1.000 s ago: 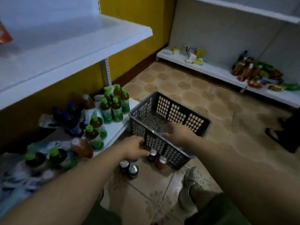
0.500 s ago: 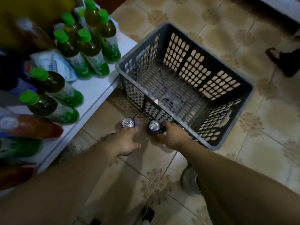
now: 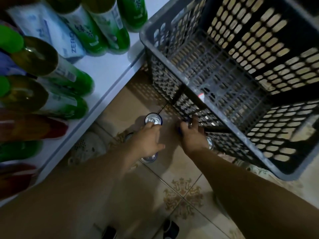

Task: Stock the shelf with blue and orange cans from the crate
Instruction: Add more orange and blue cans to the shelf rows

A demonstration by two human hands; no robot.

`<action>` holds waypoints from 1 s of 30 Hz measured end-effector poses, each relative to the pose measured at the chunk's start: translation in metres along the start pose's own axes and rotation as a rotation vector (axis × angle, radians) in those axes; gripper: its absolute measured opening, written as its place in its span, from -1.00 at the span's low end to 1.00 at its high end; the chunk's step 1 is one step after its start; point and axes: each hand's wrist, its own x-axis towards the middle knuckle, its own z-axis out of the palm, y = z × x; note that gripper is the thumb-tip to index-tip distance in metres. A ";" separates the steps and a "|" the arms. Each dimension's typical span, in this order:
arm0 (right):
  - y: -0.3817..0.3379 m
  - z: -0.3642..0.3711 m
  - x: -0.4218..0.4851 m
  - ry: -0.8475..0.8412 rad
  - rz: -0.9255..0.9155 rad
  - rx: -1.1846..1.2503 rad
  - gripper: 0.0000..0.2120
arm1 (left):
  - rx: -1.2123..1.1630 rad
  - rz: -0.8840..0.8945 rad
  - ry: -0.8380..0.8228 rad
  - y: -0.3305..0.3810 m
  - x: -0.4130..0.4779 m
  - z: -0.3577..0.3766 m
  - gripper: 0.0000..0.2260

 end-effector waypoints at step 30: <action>-0.242 -0.292 -0.399 0.511 -0.790 0.916 -0.23 | -0.694 0.339 0.718 0.033 -0.450 -0.238 -0.46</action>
